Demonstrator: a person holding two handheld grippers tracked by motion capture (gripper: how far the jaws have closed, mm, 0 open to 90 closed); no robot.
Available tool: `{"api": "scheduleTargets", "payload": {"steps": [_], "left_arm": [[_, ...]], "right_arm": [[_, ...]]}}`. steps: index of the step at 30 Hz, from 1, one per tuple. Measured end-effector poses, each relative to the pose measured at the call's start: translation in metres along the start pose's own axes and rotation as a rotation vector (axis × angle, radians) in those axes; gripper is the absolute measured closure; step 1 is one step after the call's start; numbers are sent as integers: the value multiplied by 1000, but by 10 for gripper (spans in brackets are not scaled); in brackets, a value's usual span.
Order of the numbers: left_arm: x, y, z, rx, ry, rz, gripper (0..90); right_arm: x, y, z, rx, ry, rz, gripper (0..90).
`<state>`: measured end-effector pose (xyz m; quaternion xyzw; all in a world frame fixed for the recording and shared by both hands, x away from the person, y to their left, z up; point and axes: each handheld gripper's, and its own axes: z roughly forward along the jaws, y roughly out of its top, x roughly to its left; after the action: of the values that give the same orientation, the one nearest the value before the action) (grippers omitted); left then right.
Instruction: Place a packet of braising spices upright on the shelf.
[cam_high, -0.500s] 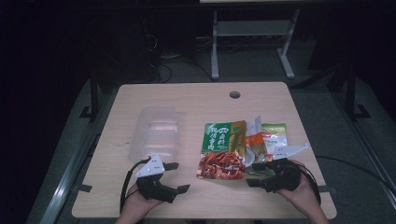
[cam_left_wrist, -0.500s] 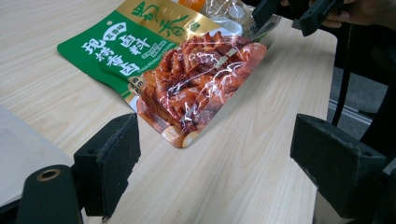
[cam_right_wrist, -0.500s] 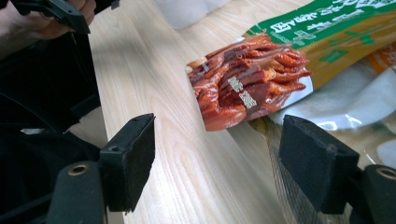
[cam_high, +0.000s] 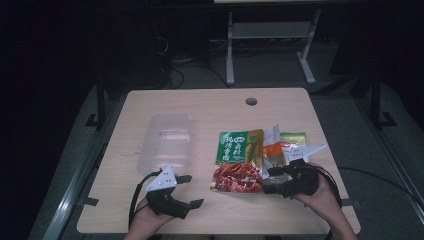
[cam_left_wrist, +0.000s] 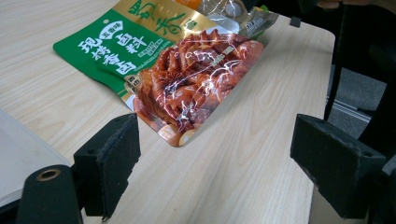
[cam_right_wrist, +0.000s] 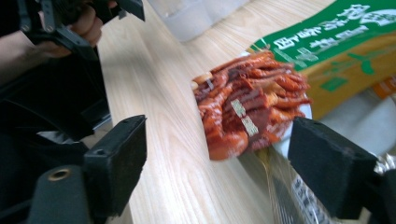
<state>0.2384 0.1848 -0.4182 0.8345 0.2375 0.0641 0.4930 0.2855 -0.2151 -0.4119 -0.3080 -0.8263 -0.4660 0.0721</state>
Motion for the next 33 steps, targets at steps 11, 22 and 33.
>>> {"api": "scheduleTargets", "payload": {"steps": [11, 22, 33], "left_arm": [[-1, 0, 4, 7, -12, 4, 157], [-2, 3, 6, 2, -16, 14, 157], [-2, 4, 7, 0, -19, 16, 157]], "right_arm": [[-20, 37, 3, 29, -57, 29, 188], [-51, 69, 17, 95, -183, 151, 307], [-77, 85, 35, 170, -296, 217, 375]]}}
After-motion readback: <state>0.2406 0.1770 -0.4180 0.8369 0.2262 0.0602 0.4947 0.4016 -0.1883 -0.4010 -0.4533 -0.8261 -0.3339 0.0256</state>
